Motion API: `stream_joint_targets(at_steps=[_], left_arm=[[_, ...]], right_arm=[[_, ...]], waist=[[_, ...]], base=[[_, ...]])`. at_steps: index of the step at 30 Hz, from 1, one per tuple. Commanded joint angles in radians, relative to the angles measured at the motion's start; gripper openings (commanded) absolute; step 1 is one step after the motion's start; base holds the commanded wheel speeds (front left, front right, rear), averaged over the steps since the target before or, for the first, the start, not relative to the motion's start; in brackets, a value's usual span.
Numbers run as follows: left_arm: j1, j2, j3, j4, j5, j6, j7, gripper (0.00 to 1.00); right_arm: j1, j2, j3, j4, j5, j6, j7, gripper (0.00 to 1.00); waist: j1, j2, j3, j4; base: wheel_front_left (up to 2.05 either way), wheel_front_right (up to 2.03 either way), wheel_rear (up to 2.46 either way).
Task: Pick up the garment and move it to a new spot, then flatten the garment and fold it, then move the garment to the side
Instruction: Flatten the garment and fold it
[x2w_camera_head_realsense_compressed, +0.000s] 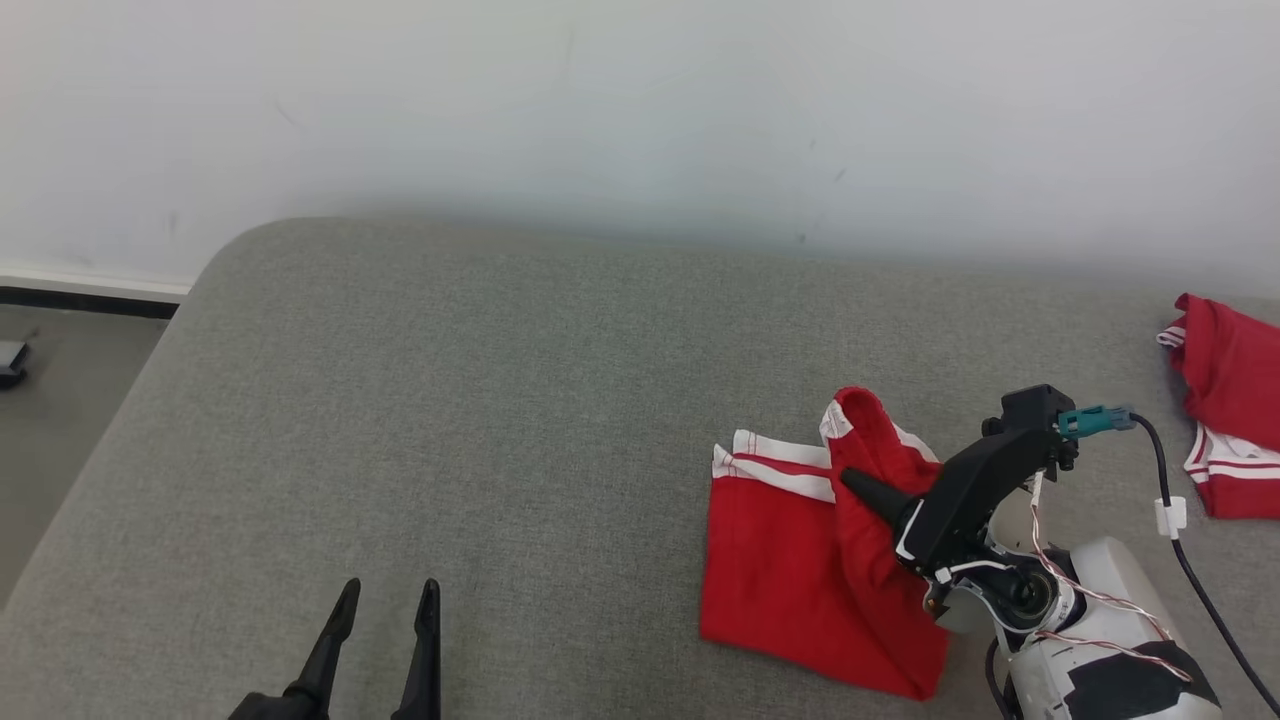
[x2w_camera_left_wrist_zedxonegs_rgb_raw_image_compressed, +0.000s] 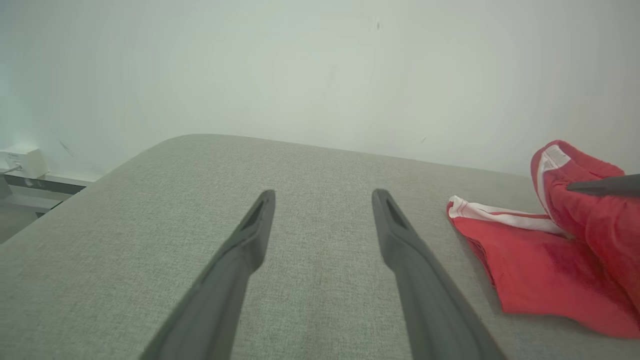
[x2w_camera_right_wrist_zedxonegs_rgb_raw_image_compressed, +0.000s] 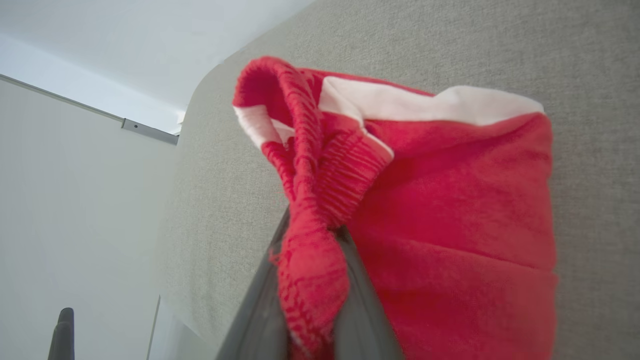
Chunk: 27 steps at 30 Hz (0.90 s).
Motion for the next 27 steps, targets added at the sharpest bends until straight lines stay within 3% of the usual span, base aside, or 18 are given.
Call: stream_joint_targets(at_steps=[1, 12, 13, 14, 19, 27], left_arm=[[-0.014, -0.003, -0.002, 0.002, -0.004, 0.001, -0.003, 1.00], [-0.034, -0.008, -0.022, 0.013, -0.010, 0.001, -0.003, 1.00], [-0.035, -0.009, -0.022, 0.015, -0.010, 0.001, -0.003, 1.00], [-0.035, -0.010, -0.022, 0.017, -0.011, 0.001, -0.003, 1.00], [-0.022, -0.006, -0.010, 0.021, -0.009, 0.001, -0.003, 1.00], [0.020, 0.012, 0.030, 0.001, 0.000, 0.001, -0.003, 1.00]], right_arm=[[-0.017, 0.004, -0.010, 0.016, -0.014, -0.002, -0.009, 0.00], [-0.061, 0.005, 0.115, 0.152, 0.036, -0.002, -0.106, 0.00], [-0.065, 0.005, 0.122, 0.164, 0.044, -0.002, -0.115, 0.29], [-0.070, 0.005, 0.133, 0.173, 0.045, -0.002, -0.124, 1.00], [-0.073, 0.004, 0.185, 0.140, 0.023, -0.002, -0.175, 1.00], [0.012, -0.065, 0.196, -0.066, -0.059, -0.002, -0.307, 1.00]], waist=[[0.0001, 0.0000, 0.011, 0.015], [0.0001, 0.0000, 0.036, 0.049], [0.0001, 0.0000, 0.036, 0.049], [0.0001, 0.0000, 0.034, 0.049], [0.0001, 0.0000, 0.017, 0.035], [0.0001, 0.0000, -0.016, -0.015]], base=[[0.00, 0.00, 0.00], [0.00, 0.00, 0.00], [0.00, 0.00, 0.00], [0.00, 0.00, 0.00], [0.00, 0.00, 0.00], [0.00, 0.00, 0.00]])
